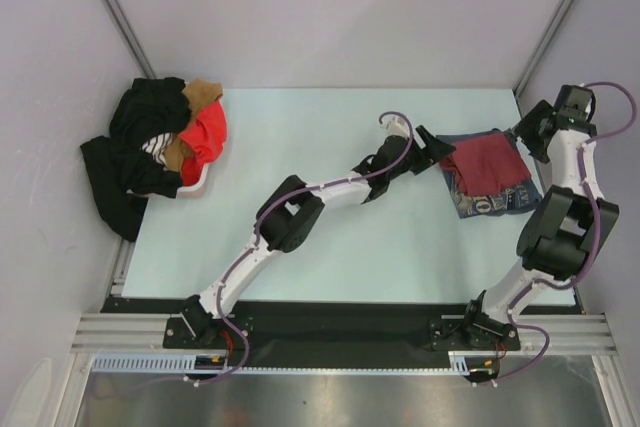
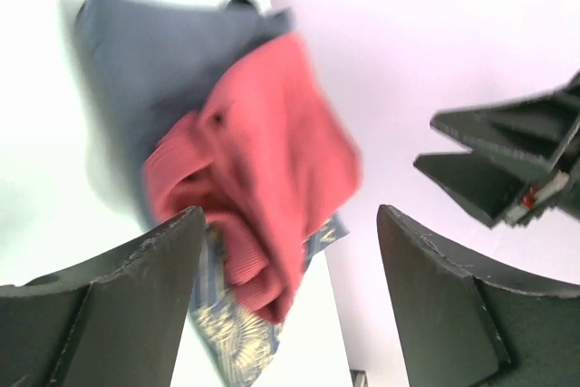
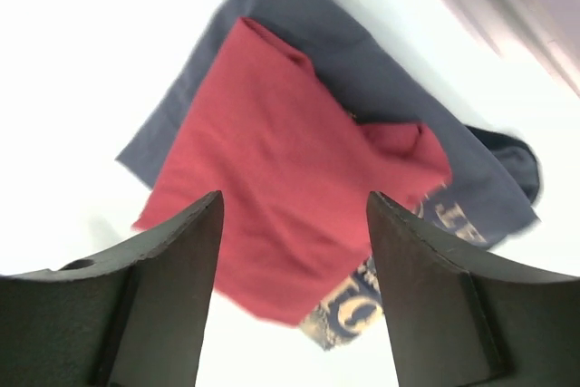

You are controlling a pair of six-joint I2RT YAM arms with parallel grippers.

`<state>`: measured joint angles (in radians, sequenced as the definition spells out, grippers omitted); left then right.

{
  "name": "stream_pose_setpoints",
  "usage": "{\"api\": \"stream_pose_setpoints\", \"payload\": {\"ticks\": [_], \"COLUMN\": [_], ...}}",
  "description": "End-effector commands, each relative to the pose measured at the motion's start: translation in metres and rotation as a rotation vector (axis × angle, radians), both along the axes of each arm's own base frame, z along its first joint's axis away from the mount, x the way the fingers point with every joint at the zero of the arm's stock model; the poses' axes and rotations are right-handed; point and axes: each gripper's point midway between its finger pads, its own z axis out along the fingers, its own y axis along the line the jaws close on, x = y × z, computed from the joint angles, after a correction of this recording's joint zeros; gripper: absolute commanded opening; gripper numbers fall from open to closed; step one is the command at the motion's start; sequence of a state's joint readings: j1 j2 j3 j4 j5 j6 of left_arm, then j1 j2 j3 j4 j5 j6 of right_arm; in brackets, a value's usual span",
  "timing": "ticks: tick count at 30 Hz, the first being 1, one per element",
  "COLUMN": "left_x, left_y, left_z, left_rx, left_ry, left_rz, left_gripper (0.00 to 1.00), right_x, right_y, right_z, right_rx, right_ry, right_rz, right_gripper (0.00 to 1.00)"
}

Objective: Fold and stack the tank tops
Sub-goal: Neatly place the folded tank top to the corner

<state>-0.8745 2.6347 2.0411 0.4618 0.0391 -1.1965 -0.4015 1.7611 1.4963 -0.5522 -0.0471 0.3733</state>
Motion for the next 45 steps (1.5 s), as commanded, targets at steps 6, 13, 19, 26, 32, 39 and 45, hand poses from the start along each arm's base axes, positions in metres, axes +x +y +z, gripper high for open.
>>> {"api": "stream_pose_setpoints", "payload": {"ticks": [6, 13, 19, 26, 32, 39, 45], "left_x": [0.017, 0.006, -0.018, -0.044, -0.058, -0.069, -0.071], "left_y": [0.024, 0.080, 0.136, 0.174, 0.193, 0.206, 0.211], "left_z": [0.079, 0.090, 0.111, 0.126, 0.126, 0.131, 0.140], "left_rx": [-0.054, 0.025, 0.089, 0.172, 0.195, 0.203, 0.217], "left_ry": [-0.136, -0.193, -0.267, -0.352, -0.365, -0.378, -0.396], "left_rz": [-0.016, 0.013, 0.033, 0.023, 0.007, 0.009, 0.019], "left_gripper": [0.74, 0.70, 0.70, 0.70, 0.71, 0.70, 0.70], "right_x": [0.001, 0.010, 0.019, 0.031, 0.035, 0.029, 0.041], "right_y": [0.049, 0.115, 0.133, 0.136, 0.140, 0.147, 0.137], "right_z": [0.042, 0.023, 0.004, -0.007, -0.052, -0.089, -0.040], "right_rx": [0.157, 0.468, 0.597, 0.659, 0.712, 0.788, 0.646], "right_ry": [-0.220, -0.376, -0.473, -0.591, -0.600, -0.567, -0.548], "right_rz": [0.157, 0.366, 0.435, 0.440, 0.398, 0.352, 0.383], "right_gripper": [0.39, 0.03, 0.00, 0.00, 0.00, 0.00, 0.00]}}
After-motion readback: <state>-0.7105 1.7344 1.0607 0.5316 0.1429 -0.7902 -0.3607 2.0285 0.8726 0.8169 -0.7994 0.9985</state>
